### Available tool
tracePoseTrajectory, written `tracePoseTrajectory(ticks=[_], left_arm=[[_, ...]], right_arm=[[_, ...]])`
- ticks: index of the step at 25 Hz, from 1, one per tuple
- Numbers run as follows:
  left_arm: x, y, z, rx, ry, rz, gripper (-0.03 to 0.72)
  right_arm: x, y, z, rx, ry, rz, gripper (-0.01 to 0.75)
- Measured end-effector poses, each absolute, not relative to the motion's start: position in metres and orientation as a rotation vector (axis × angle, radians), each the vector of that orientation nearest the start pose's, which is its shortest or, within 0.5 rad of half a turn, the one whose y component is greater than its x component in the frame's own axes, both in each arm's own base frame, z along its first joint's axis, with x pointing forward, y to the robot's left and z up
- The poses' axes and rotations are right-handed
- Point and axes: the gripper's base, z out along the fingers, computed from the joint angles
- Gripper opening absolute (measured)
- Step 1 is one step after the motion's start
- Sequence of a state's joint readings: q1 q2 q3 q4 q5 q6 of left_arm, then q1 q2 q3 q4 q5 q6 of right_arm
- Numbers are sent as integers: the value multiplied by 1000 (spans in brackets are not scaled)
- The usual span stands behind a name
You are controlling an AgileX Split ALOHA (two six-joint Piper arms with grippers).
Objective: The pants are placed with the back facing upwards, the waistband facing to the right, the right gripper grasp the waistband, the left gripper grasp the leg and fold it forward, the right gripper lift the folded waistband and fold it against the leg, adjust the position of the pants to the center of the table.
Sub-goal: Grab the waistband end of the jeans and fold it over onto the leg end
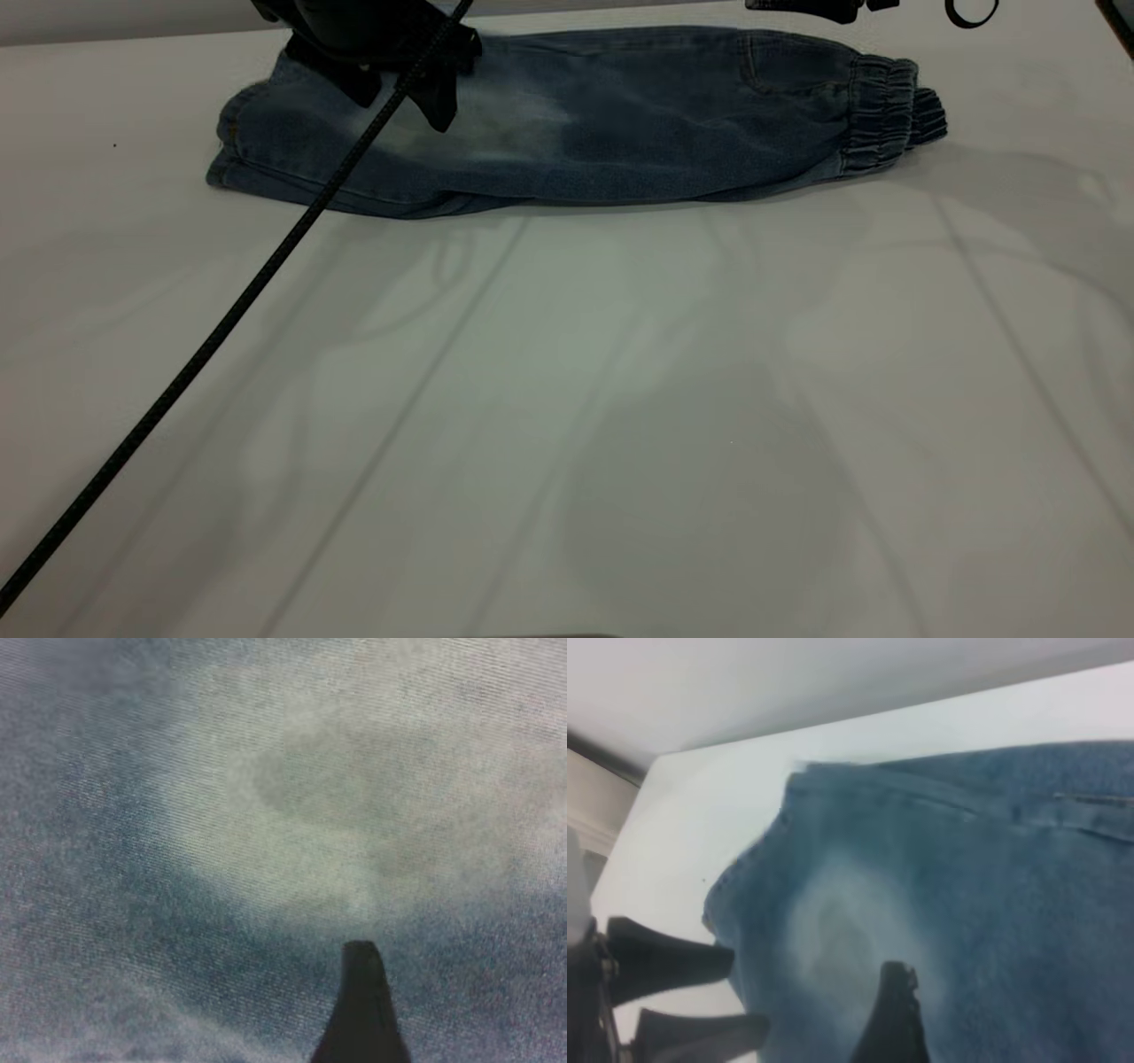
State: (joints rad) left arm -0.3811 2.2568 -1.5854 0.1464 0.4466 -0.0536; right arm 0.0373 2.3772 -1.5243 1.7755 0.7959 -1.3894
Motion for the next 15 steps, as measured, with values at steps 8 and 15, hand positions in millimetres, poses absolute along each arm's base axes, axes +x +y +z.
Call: tracePoseTrajectory(ticks=[8, 15], left_arm=[[447, -173, 121, 594, 2496, -20, 516], [449, -174, 122, 601, 2462, -24, 516]], right_arm=[[463, 40, 90, 105, 2398, 1245, 556], [449, -24, 88, 373, 2549, 1241, 596]])
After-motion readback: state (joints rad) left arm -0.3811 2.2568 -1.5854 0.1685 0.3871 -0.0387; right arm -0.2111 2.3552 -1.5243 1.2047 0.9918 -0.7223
